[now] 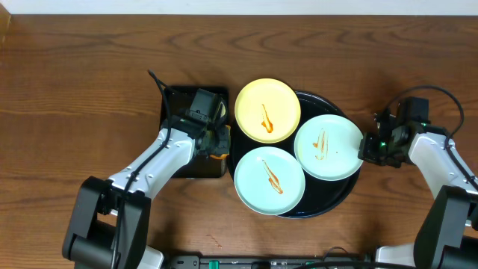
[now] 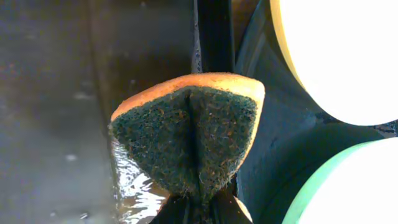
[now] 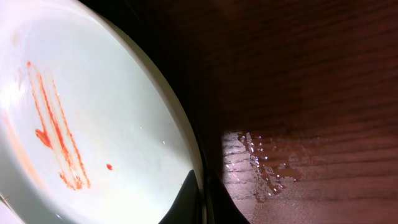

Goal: Clean dirty plates on tray and stack at the side
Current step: 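Carry the sponge with the left gripper over the right pale green plate, then scrub the right pale green plate with the sponge in the left gripper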

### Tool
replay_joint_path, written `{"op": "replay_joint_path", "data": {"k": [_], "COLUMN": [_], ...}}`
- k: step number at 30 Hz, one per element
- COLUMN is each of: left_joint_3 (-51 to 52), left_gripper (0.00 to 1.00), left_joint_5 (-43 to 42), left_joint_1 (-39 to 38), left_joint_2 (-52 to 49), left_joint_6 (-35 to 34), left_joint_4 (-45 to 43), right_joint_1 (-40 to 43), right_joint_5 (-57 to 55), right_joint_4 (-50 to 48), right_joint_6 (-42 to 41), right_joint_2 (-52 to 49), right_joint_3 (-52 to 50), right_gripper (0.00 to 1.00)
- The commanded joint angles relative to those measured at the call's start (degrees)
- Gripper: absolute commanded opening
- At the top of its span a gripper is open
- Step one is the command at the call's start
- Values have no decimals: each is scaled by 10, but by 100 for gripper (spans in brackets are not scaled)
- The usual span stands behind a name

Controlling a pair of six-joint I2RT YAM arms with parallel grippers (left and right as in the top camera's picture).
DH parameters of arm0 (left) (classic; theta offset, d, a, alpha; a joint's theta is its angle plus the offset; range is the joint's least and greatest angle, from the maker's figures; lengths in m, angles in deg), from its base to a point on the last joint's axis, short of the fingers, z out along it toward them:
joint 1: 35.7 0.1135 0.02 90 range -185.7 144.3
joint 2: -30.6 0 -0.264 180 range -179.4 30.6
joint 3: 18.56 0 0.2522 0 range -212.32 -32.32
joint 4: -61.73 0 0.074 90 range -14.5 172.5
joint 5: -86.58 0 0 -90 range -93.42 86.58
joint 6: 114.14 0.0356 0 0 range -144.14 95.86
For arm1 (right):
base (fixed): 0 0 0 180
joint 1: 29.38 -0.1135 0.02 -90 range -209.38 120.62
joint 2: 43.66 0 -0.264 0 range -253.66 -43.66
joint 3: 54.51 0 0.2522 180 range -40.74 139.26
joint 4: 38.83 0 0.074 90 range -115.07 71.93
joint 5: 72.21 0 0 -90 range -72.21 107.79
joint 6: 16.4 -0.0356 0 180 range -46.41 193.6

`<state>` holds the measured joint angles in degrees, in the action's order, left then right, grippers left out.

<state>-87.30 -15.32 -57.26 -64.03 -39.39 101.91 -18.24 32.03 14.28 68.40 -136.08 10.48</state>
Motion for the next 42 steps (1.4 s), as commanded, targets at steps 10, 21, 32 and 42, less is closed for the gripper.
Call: {"op": "replay_joint_path", "data": {"k": [10,21,32,42], "left_joint_3": [-7,-159,-252,-251], "left_gripper": [7,8,8,8], "left_joint_5": [20,-59,-99,-102], "left_joint_1": [-6,-74,-195,-291], "left_joint_2": [142,110,-50,-171], "left_joint_6": [-11,-53,-62,-135], "left_joint_4": [1,23,-9,-123], "right_joint_1": [0,0,0,0], "right_joint_5": [13,43,43,43], "right_joint_4": [0,5,7,10], "right_joint_6": [1,2,2,1], "right_joint_2": [-4,-4,-4,-4], "right_joint_3": [5,5,5,5], "right_gripper": [1,1,1,1]}}
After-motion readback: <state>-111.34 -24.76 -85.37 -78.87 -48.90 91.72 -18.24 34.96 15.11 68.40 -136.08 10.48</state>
